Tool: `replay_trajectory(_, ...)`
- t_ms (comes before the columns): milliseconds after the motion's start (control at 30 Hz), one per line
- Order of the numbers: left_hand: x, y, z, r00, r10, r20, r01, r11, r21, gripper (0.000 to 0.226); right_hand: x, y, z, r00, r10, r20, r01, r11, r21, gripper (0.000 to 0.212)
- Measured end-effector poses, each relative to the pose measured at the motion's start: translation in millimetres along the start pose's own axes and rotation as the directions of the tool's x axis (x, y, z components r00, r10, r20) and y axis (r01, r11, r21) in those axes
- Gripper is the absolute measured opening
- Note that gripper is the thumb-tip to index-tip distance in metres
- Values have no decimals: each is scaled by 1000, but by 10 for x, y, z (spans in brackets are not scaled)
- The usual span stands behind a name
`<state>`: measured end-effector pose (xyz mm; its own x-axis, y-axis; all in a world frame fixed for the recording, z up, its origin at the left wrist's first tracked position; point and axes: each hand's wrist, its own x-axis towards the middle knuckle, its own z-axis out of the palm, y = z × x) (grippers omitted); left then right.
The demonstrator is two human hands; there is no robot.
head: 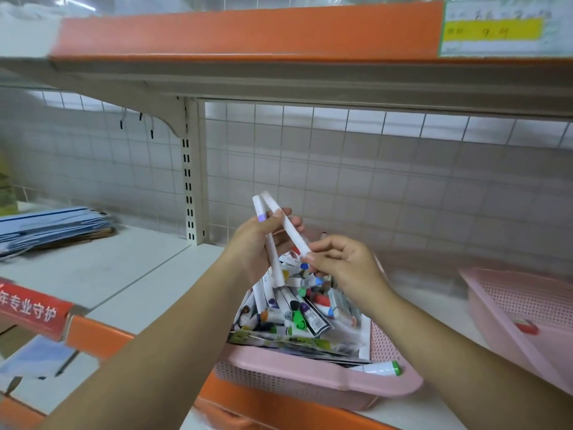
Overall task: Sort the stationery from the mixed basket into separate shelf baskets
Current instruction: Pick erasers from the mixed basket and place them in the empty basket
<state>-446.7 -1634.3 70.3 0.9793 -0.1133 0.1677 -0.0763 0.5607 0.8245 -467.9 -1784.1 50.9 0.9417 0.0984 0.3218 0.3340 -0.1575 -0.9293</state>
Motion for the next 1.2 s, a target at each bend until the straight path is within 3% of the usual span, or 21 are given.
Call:
replay_trajectory(67,-8,16,-1,998,7,-66,-7,1000,7,18,51,37,24,997,-65,-44,57,984,-167,20)
replay_trajectory(167,16,30,-63,975,4,-222,-10,1000,-26,20,130,71,-53,984,-35,-175,-28,937,-347,18)
replay_trajectory(300,35,15,-89,954,-20,-299,48,995,87,22,86,160,-53,977,202,62,-128,798,-588,17)
replay_trajectory(467,21,21,-94,955,1,-298,42,989,138,24,109,180,-37,988,133,80,-37,704,-709,24)
replay_trajectory(600,2,14,-114,974,-2,-225,34,990,137,13,98,165,-95,996,3,-92,-58,793,-607,25)
replay_trajectory(767,12,9,-127,976,3,-216,8,999,51,11,41,77,-181,940,-78,-331,-14,964,-267,16)
replay_trajectory(933,21,-8,-138,978,7,-210,3,999,47,13,35,61,-218,854,-107,-510,67,993,-96,29)
replay_trajectory(1033,27,-11,-146,977,-3,-213,11,999,39,13,33,57,-242,831,-70,-552,86,996,4,29)
replay_trajectory(1200,13,-27,-114,973,-3,-230,9,1000,27,12,-7,22,-252,861,-21,-509,126,977,173,18)
